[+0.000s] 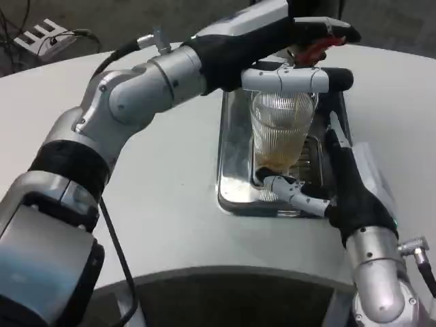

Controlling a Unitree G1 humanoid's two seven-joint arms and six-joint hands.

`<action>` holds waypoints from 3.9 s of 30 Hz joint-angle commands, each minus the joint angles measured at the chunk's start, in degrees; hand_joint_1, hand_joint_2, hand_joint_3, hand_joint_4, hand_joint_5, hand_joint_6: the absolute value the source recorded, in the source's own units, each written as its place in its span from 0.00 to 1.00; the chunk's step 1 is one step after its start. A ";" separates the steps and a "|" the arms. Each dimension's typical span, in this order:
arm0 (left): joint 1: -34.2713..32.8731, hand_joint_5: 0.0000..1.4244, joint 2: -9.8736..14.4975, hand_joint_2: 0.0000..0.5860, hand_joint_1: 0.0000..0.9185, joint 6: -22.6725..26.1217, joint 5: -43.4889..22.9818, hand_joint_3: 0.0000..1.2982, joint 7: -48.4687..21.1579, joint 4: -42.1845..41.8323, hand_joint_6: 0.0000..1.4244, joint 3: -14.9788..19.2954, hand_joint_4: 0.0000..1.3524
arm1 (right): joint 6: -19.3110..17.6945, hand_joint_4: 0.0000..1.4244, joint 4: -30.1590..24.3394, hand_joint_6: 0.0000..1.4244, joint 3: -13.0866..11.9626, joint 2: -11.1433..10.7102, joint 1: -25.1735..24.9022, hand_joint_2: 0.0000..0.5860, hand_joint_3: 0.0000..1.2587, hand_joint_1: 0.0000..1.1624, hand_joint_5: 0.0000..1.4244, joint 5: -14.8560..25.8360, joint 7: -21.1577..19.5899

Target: Grasp the cup under the faucet to collect the drink, then remove the cup.

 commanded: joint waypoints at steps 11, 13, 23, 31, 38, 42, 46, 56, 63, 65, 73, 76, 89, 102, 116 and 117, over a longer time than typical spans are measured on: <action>0.33 0.18 -1.56 0.11 0.00 -0.85 1.93 0.17 -1.78 0.51 0.17 -0.15 0.12 | -2.29 0.00 13.04 0.07 -2.52 -1.39 -11.97 0.34 0.00 0.62 0.01 9.46 -1.25; 0.21 0.19 -1.57 0.10 0.00 -0.75 2.01 0.17 -1.80 0.57 0.17 -0.09 0.12 | -2.85 0.00 14.96 0.07 -2.52 -1.48 -13.08 0.34 0.00 0.62 0.02 10.34 -1.57; -0.15 0.19 -1.35 0.12 0.00 -0.44 2.32 0.17 -1.62 0.81 0.17 0.11 0.13 | -5.14 0.00 21.28 0.07 -2.70 -2.14 -17.30 0.34 0.00 0.62 0.03 13.02 -2.72; -0.47 0.19 -1.25 0.12 0.00 -0.26 2.54 0.17 -1.42 1.06 0.17 0.08 0.13 | -6.26 0.00 25.31 0.07 -2.65 -1.76 -19.50 0.34 0.00 0.62 0.03 14.16 -4.52; -0.63 0.19 -1.15 0.13 0.00 -0.17 2.77 0.18 -1.35 1.28 0.17 0.14 0.13 | -6.69 0.00 27.58 0.07 -2.52 -1.11 -20.54 0.34 0.00 0.62 0.04 14.75 -5.74; -0.73 0.19 -0.99 0.14 0.00 -0.19 3.14 0.18 -1.24 1.32 0.17 0.15 0.13 | -6.79 0.00 28.89 0.07 -2.37 -0.61 -21.23 0.34 0.00 0.62 0.04 14.95 -6.80; -0.84 0.19 -0.80 0.14 0.00 -0.19 3.54 0.18 -1.10 1.35 0.17 0.25 0.13 | -6.95 0.00 29.87 0.07 -2.28 -0.16 -21.64 0.34 0.00 0.62 0.05 15.18 -7.54; -1.01 0.19 -0.38 0.14 0.00 -0.16 4.06 0.18 -0.86 1.38 0.17 0.24 0.13 | -7.26 0.01 31.66 0.08 -1.78 1.09 -22.70 0.34 0.00 0.62 0.06 15.14 -9.49; -1.01 0.19 0.08 0.14 0.00 -0.23 4.12 0.18 -0.70 1.32 0.17 0.28 0.13 | -8.15 0.04 33.05 0.09 -1.11 2.95 -23.09 0.34 0.00 0.62 0.10 14.79 -12.81; -0.98 0.19 0.17 0.14 0.00 -0.33 4.08 0.18 -0.71 1.25 0.17 0.31 0.14 | -8.57 0.06 33.50 0.10 -0.81 3.36 -23.21 0.34 0.00 0.62 0.12 14.50 -13.71; -0.78 0.19 0.69 0.13 0.00 -0.62 4.04 0.18 -0.71 1.11 0.17 0.35 0.14 | -10.43 0.15 36.98 0.16 0.49 5.85 -24.32 0.37 0.05 0.63 0.19 12.54 -20.36; -0.67 0.19 0.88 0.13 0.00 -0.68 3.92 0.18 -0.76 1.12 0.17 0.46 0.14 | -10.85 0.18 38.99 0.18 0.75 6.67 -25.21 0.38 0.08 0.64 0.23 12.45 -22.41; 0.20 0.20 2.10 0.12 0.00 -0.74 3.65 0.20 0.19 1.21 0.17 0.98 0.15 | -13.84 0.34 45.23 0.31 2.67 9.27 -27.51 0.42 0.27 0.71 0.40 12.84 -30.72; 2.51 0.24 2.05 0.12 0.00 -1.50 -1.86 0.20 1.67 0.85 0.18 7.79 0.19 | -13.91 0.46 46.87 0.42 4.24 10.17 -27.66 0.42 0.40 0.77 0.55 12.29 -37.13; 3.68 0.29 1.39 0.10 0.00 -2.35 -9.68 0.20 -2.81 -0.05 0.23 15.77 0.21 | -14.69 0.51 46.46 0.54 4.27 10.60 -26.98 0.39 0.47 0.78 0.64 12.69 -39.66; 3.86 0.30 1.45 0.10 0.00 -2.54 -10.22 0.21 -3.29 -0.22 0.23 16.35 0.22 | -14.81 0.51 46.35 0.54 4.25 10.62 -26.93 0.39 0.48 0.78 0.64 12.74 -39.72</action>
